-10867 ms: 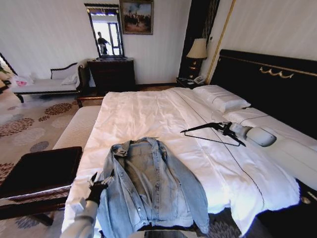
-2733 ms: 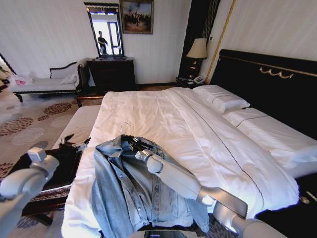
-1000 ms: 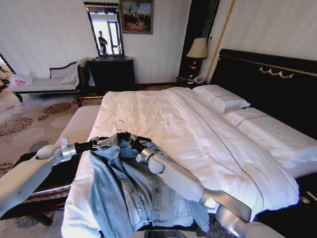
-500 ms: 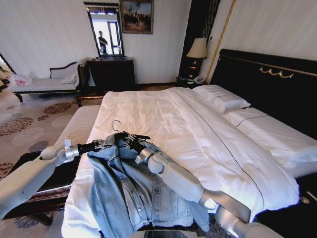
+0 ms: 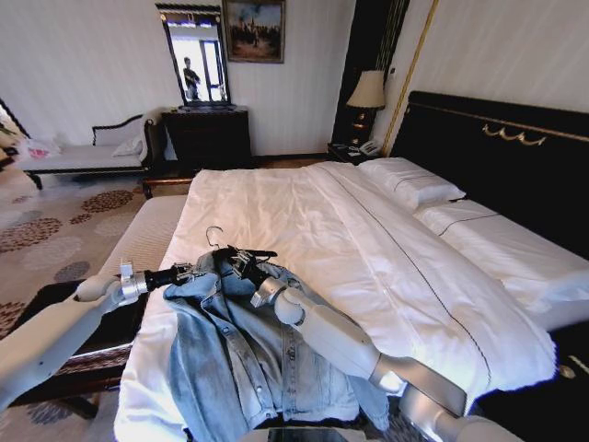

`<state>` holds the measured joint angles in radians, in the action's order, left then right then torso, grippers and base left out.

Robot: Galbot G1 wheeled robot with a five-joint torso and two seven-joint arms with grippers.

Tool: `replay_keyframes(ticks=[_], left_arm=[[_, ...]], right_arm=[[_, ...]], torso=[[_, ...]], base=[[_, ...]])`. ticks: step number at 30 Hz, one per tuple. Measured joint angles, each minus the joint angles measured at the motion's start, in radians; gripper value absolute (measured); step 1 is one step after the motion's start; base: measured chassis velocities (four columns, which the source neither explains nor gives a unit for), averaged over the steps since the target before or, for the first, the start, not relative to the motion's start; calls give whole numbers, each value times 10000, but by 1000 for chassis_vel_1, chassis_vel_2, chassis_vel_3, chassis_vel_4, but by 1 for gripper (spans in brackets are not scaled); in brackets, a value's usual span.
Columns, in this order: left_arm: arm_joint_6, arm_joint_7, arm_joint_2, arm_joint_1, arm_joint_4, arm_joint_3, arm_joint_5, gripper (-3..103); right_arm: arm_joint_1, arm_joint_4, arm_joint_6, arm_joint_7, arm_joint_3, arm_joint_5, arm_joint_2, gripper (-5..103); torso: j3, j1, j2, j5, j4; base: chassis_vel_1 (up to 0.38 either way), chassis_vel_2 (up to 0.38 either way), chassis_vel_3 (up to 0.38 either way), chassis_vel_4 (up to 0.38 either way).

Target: Pick up the clothes from the bed and hang them on the clothes hanger.

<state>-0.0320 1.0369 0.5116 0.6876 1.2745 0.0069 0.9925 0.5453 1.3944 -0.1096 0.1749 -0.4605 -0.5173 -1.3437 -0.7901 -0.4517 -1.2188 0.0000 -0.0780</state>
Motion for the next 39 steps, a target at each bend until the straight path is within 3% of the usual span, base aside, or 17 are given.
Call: replay_keyframes(ticks=[14,16,18,20,23,27,31,33,34,36,39], left_arm=[[-251,-184,-137,149,216,-124,-69,20],[-214,-276,-151,267,209,-251,-128,19],[-214,-270,-151,307,243,-285,-146,19],[-215,-283,-165,444,353,-427,-220,19],[-223,-280,-175,536,408,-508,-235,19],[-248,-270,-205,620,467,-579,-260,19],[-291,-260,-233,671,465,-649,-302,19],[-300,-250,-237,708,468,-694,-306,19],[-323,-250,-243,794,491,-791,-310,19],[-362,-261,-236,1022,571,-1026,-311,19],[-396,-262,-190,1268,612,-1273,-311,19]], right_arm=[[110,254,148,137,20,322,118,29],[117,315,182,204,87,339,176,39],[129,342,192,204,86,345,186,39],[164,483,293,202,102,506,283,56],[186,615,371,171,117,682,386,61],[245,925,453,81,128,1053,652,78],[412,1722,865,51,230,2068,1382,93],[483,1992,1091,71,282,2491,1637,93],[658,2453,1518,146,400,3352,2183,99],[1048,3130,2118,344,654,4650,3009,100],[1428,3539,2454,436,848,5333,3547,100]], torso=[[0,0,1,0,-3],[1,1,0,-1,6],[0,0,0,0,1],[0,0,0,0,-1],[0,0,1,0,-1],[0,0,0,1,0],[0,0,1,1,0],[0,0,0,3,0],[0,0,0,3,0],[0,0,1,2,-4],[0,1,0,4,-5]], base=[[0,0,0,0],[0,0,0,0],[0,0,0,0],[0,0,0,0],[0,0,0,0],[0,0,0,0],[0,0,0,0],[0,0,0,0],[0,0,0,0],[0,0,0,0],[0,0,0,0]])
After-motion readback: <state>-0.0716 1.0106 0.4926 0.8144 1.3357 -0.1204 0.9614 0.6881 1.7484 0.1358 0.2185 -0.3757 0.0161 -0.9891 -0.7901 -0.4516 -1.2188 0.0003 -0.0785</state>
